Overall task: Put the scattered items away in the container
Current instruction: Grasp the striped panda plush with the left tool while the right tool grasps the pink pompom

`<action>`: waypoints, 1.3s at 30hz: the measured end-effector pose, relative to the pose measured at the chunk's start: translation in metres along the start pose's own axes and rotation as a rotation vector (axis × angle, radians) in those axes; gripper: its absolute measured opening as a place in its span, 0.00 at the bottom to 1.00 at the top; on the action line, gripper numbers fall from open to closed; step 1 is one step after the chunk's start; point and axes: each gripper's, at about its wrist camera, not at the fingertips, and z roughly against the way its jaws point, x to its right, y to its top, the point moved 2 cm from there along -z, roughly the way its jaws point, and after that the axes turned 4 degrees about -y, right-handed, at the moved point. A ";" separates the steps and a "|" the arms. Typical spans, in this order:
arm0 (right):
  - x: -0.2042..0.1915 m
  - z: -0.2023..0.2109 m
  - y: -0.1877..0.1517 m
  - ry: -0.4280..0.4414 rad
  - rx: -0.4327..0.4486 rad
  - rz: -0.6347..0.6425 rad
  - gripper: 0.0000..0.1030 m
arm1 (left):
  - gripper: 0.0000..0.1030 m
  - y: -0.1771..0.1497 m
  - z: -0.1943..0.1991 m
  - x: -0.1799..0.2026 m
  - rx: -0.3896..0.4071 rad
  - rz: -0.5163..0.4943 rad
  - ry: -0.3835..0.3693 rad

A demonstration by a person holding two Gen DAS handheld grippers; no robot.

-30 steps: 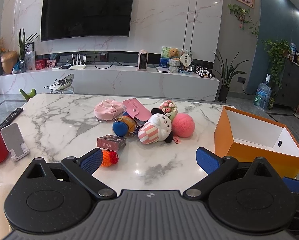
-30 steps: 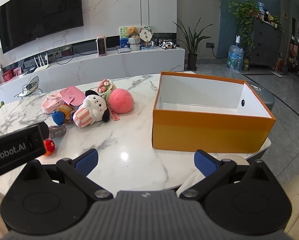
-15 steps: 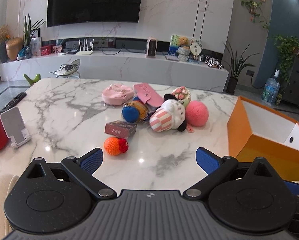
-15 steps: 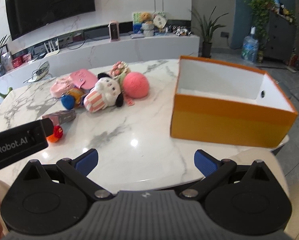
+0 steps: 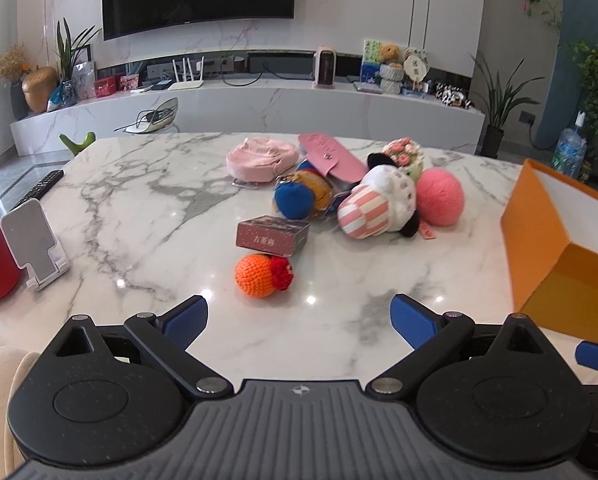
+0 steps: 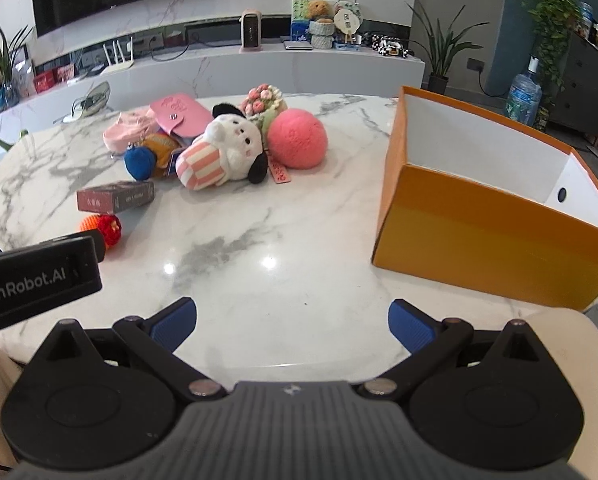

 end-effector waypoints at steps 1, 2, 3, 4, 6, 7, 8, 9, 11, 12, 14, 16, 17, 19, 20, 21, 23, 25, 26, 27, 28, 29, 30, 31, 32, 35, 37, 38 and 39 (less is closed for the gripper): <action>-0.001 -0.004 0.001 -0.001 -0.003 0.007 1.00 | 1.00 0.001 -0.004 0.000 -0.005 -0.002 0.007; -0.003 -0.008 0.001 -0.001 -0.008 0.014 1.00 | 1.00 0.001 -0.007 -0.001 -0.011 -0.004 0.013; -0.004 -0.012 0.003 0.000 -0.010 0.021 1.00 | 1.00 0.003 -0.011 -0.001 -0.017 -0.005 0.016; -0.005 -0.016 0.004 0.000 -0.013 0.028 1.00 | 1.00 0.005 -0.015 -0.002 -0.022 -0.007 0.020; -0.008 -0.024 0.008 0.001 -0.018 0.044 1.00 | 1.00 0.010 -0.022 -0.002 -0.031 -0.008 0.019; -0.010 -0.028 0.012 0.003 -0.017 0.053 1.00 | 1.00 0.013 -0.025 -0.002 -0.035 -0.009 0.015; -0.011 -0.031 0.015 0.002 -0.011 0.063 1.00 | 1.00 0.017 -0.029 -0.002 -0.036 -0.012 0.006; -0.013 -0.034 0.019 0.001 -0.004 0.073 1.00 | 1.00 0.021 -0.032 -0.001 -0.036 -0.015 -0.004; -0.016 -0.040 0.028 -0.002 0.025 0.104 1.00 | 1.00 0.029 -0.039 0.001 -0.031 -0.026 -0.020; -0.017 -0.043 0.032 -0.004 0.039 0.119 1.00 | 1.00 0.033 -0.042 0.003 -0.029 -0.034 -0.025; -0.020 -0.049 0.041 -0.010 0.071 0.146 0.99 | 1.00 0.042 -0.050 0.006 -0.023 -0.053 -0.036; -0.022 -0.056 0.050 -0.007 0.100 0.171 0.97 | 1.00 0.049 -0.059 0.010 -0.019 -0.069 -0.049; -0.023 -0.059 0.055 -0.005 0.113 0.183 0.95 | 1.00 0.053 -0.064 0.011 -0.016 -0.077 -0.056; -0.027 -0.068 0.063 0.005 0.128 0.205 0.83 | 0.93 0.059 -0.075 0.013 -0.021 -0.091 -0.060; -0.029 -0.073 0.067 0.012 0.129 0.211 0.82 | 0.93 0.062 -0.080 0.014 -0.024 -0.098 -0.059; -0.030 -0.078 0.071 0.018 0.130 0.217 0.79 | 0.93 0.064 -0.086 0.014 -0.026 -0.104 -0.053; -0.032 -0.089 0.078 0.018 0.132 0.224 0.78 | 0.93 0.069 -0.097 0.013 -0.028 -0.115 -0.038; -0.033 -0.098 0.085 0.008 0.139 0.230 0.72 | 0.93 0.074 -0.106 0.011 -0.029 -0.121 -0.022; -0.033 -0.103 0.088 0.003 0.143 0.231 0.72 | 0.93 0.076 -0.111 0.010 -0.031 -0.121 -0.024; -0.032 -0.108 0.092 -0.010 0.149 0.225 0.72 | 0.93 0.078 -0.116 0.009 -0.032 -0.121 -0.026; -0.031 -0.112 0.096 -0.022 0.155 0.220 0.71 | 0.93 0.080 -0.119 0.010 -0.031 -0.124 -0.037; -0.029 -0.116 0.101 -0.035 0.166 0.216 0.70 | 0.93 0.082 -0.123 0.012 -0.031 -0.127 -0.049; -0.028 -0.121 0.106 -0.048 0.177 0.213 0.70 | 0.93 0.084 -0.126 0.014 -0.028 -0.137 -0.063; -0.026 -0.125 0.111 -0.063 0.188 0.211 0.70 | 0.93 0.085 -0.129 0.018 -0.025 -0.149 -0.075; -0.024 -0.130 0.116 -0.076 0.196 0.209 0.70 | 0.93 0.086 -0.132 0.021 -0.023 -0.161 -0.086; -0.016 -0.143 0.129 -0.087 0.200 0.183 0.69 | 0.93 0.088 -0.142 0.033 -0.016 -0.210 -0.116; -0.012 -0.152 0.138 -0.086 0.196 0.160 0.68 | 0.92 0.087 -0.149 0.041 -0.009 -0.251 -0.116; -0.012 -0.157 0.140 -0.079 0.194 0.156 0.68 | 0.92 0.086 -0.152 0.045 -0.006 -0.272 -0.116; -0.012 -0.162 0.143 -0.071 0.192 0.153 0.67 | 0.92 0.084 -0.157 0.048 -0.007 -0.289 -0.118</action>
